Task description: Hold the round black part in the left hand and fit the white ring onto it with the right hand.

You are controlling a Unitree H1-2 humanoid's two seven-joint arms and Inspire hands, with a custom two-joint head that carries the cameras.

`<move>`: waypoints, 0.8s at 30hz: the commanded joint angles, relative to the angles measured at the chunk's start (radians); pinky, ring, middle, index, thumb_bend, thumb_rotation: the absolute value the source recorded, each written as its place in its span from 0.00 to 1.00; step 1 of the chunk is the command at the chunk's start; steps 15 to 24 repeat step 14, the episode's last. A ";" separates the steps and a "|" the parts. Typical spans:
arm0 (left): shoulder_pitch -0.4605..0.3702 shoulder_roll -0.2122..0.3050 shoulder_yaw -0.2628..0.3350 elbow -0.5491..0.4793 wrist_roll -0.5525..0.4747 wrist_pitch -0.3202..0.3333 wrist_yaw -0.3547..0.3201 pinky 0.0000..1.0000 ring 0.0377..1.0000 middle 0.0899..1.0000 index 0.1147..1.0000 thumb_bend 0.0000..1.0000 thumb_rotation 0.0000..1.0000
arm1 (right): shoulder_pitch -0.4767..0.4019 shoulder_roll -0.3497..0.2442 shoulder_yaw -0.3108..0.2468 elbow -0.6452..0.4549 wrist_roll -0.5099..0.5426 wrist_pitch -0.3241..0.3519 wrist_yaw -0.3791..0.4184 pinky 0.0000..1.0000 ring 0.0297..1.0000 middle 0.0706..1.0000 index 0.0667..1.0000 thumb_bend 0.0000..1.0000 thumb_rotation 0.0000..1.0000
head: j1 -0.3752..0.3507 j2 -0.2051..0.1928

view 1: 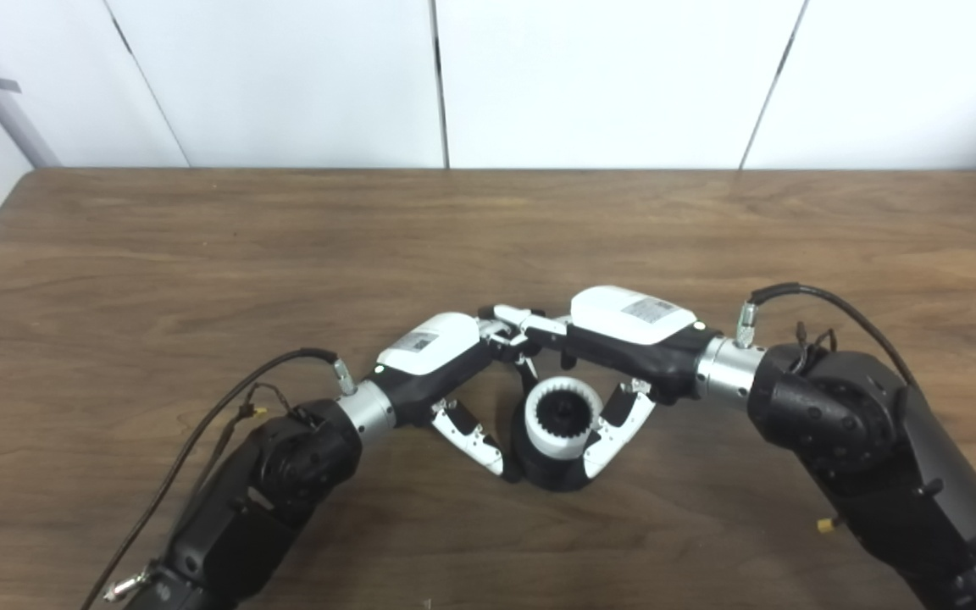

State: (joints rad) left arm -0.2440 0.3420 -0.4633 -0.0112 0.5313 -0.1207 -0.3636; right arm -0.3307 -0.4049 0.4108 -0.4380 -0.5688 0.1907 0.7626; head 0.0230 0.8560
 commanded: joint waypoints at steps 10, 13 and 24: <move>0.024 0.021 -0.021 0.031 -0.012 0.029 -0.062 0.93 1.00 1.00 0.50 1.00 0.26 | -0.086 -0.025 -0.082 -0.065 0.046 0.072 0.009 0.66 0.82 0.93 1.00 0.96 0.33 | -0.005 0.000; 0.024 0.021 -0.020 0.036 -0.015 0.023 -0.059 0.93 1.00 1.00 0.50 1.00 0.25 | -0.110 -0.057 -0.104 -0.074 0.056 0.093 0.024 0.67 0.83 0.94 1.00 0.96 0.30 | -0.009 -0.003; 0.024 0.021 -0.019 0.035 -0.017 0.025 -0.061 0.94 1.00 1.00 0.50 1.00 0.25 | -0.116 -0.070 -0.112 -0.074 0.060 0.095 0.025 0.67 0.83 0.94 1.00 0.96 0.28 | -0.009 -0.003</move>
